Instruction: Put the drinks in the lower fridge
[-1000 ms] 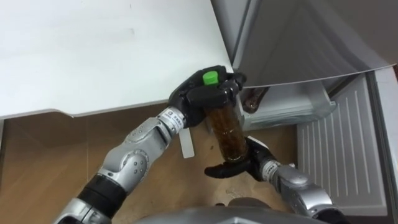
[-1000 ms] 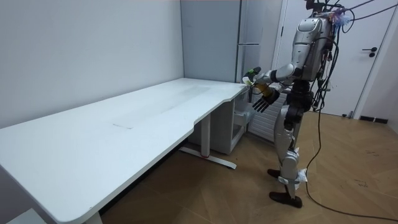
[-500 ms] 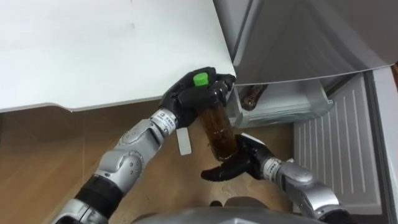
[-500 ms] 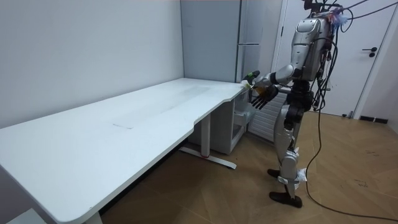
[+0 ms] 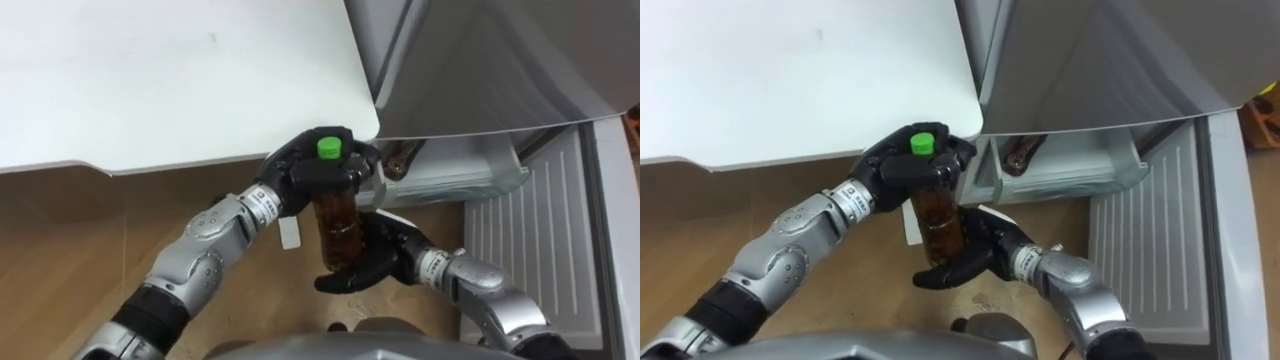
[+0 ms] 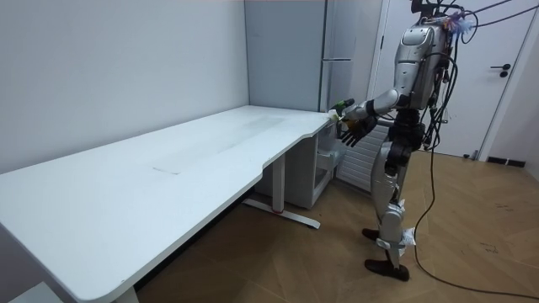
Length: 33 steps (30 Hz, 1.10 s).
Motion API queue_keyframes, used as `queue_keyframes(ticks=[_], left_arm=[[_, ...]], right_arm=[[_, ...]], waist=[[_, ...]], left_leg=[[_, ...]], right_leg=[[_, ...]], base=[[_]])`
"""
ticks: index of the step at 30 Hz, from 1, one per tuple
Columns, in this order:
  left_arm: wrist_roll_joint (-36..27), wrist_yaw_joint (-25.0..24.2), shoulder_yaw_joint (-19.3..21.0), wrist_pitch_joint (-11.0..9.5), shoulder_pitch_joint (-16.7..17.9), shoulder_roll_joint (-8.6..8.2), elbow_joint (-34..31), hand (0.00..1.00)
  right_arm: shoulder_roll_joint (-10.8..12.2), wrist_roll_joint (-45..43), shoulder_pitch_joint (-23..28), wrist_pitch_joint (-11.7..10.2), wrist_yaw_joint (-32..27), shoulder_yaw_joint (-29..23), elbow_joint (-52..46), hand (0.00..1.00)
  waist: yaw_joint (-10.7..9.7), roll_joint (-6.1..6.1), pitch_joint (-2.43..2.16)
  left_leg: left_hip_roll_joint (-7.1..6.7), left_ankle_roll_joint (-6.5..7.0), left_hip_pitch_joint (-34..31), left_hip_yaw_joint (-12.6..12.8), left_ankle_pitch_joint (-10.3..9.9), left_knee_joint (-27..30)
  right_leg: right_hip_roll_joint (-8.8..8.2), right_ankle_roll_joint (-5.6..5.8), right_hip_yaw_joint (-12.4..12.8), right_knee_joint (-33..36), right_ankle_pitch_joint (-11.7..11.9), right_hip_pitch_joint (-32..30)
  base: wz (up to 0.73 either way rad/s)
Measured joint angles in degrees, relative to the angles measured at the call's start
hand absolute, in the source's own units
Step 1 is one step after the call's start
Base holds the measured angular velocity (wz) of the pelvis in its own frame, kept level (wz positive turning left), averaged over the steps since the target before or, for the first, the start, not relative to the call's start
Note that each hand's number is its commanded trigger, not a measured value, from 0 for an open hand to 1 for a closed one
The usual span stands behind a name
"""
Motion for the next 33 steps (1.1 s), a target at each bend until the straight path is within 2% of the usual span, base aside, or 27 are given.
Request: queue_keyframes(ticks=[2, 9, 14, 17, 18, 19, 22, 27, 29, 33], left_arm=[[0.0, 0.0, -0.1, 0.0, 0.2, 0.54, 0.5, 1.0], [0.1, -0.1, -0.1, 0.0, 1.4, 0.89, 0.6, 1.0], [2.7, -0.2, 0.0, 0.0, 1.5, 1.5, 1.6, 1.0], [3.7, -0.6, 0.3, 0.0, 1.5, 1.55, 1.6, 1.0], [4.1, -0.8, 0.3, 0.0, 1.4, 1.55, 1.6, 1.0], [4.6, -0.8, 0.5, 0.0, 1.4, 1.55, 1.6, 1.0], [4.7, -1.1, 0.6, -0.1, 1.4, 1.58, 1.5, 1.0], [4.9, -4.5, 0.8, -0.1, 1.5, 1.45, 1.5, 1.0], [4.9, -6.2, 0.7, -0.1, 1.5, 0.85, 1.5, 1.0], [4.2, -5.9, 0.9, 0.1, 1.5, 0.37, 1.5, 1.0]], right_arm=[[0.0, 0.6, 0.0, 0.0, 0.6, 0.0, -1.0, 0.0], [-0.3, 2.9, 1.3, 0.1, 1.3, 0.0, -3.0, 0.0], [-0.2, 8.8, 1.6, 0.1, 2.2, 0.0, -3.3, 0.0], [-0.2, 9.0, 1.6, 0.1, 2.4, 0.0, -3.3, 0.0], [-0.2, 9.0, 1.6, 0.1, 2.5, 0.0, -3.3, 0.58], [-0.3, 9.0, 1.6, 0.1, 2.7, 0.0, -3.3, 1.0], [-0.5, 10.2, 1.6, 0.1, 2.9, 0.0, -3.3, 1.0], [-1.3, 10.6, 1.5, 0.1, 1.1, -0.3, -3.0, 1.0], [-1.8, 10.6, 1.6, 0.2, 0.5, -0.8, -2.8, 1.0], [-1.9, 10.5, 1.6, -0.1, 0.1, -0.6, -2.9, 1.0]], waist=[[0.0, 0.0, 0.0], [0.0, 0.1, -0.05], [0.0, 0.15, -0.09], [0.0, 0.16, -0.09], [0.0, 0.16, -0.09], [0.0, 0.16, -0.09], [0.1, 0.22, -0.08], [0.4, 0.58, -0.05], [0.6, 0.69, -0.01], [0.5, 0.78, -0.02]], left_leg=[[0.07, 0.0, 0.1, 0.0, 0.0, -0.3], [0.3, -0.07, -0.8, -0.2, -0.1, 0.0], [0.46, -0.12, -0.8, -0.1, -0.1, 0.4], [0.46, -0.13, -0.8, -0.2, -0.1, 0.5], [0.46, -0.13, -0.8, -0.2, -0.1, 0.5], [0.45, -0.13, -0.8, -0.2, -0.1, 0.5], [0.51, -0.18, -1.1, -0.2, -0.2, 0.4], [0.69, -0.3, -1.1, -0.2, -0.3, 0.6], [0.69, -0.3, -1.0, -0.1, -0.3, 0.6], [0.72, -0.32, -1.0, -0.2, -0.3, 0.6]], right_leg=[[0.08, -0.06, -0.1, 0.0, 0.1, 0.0], [0.16, -0.27, -0.6, 0.0, 0.3, -0.7], [0.28, -0.32, -0.6, 0.1, 0.3, -0.5], [0.22, -0.33, -0.7, 0.1, 0.3, -0.3], [0.21, -0.33, -0.7, 0.1, 0.3, -0.3], [0.2, -0.34, -0.8, 0.1, 0.3, -0.3], [0.31, -0.36, -0.6, 0.4, 0.3, -0.5], [0.54, -0.43, -0.3, 0.5, 0.4, -0.6], [0.61, -0.43, -0.2, 0.5, 0.4, -0.6], [0.63, -0.43, -0.2, 0.5, 0.4, -0.6]], base=[[0.0], [0.01], [0.0], [0.0], [0.0], [0.0], [0.0], [0.0], [0.0], [0.0]])
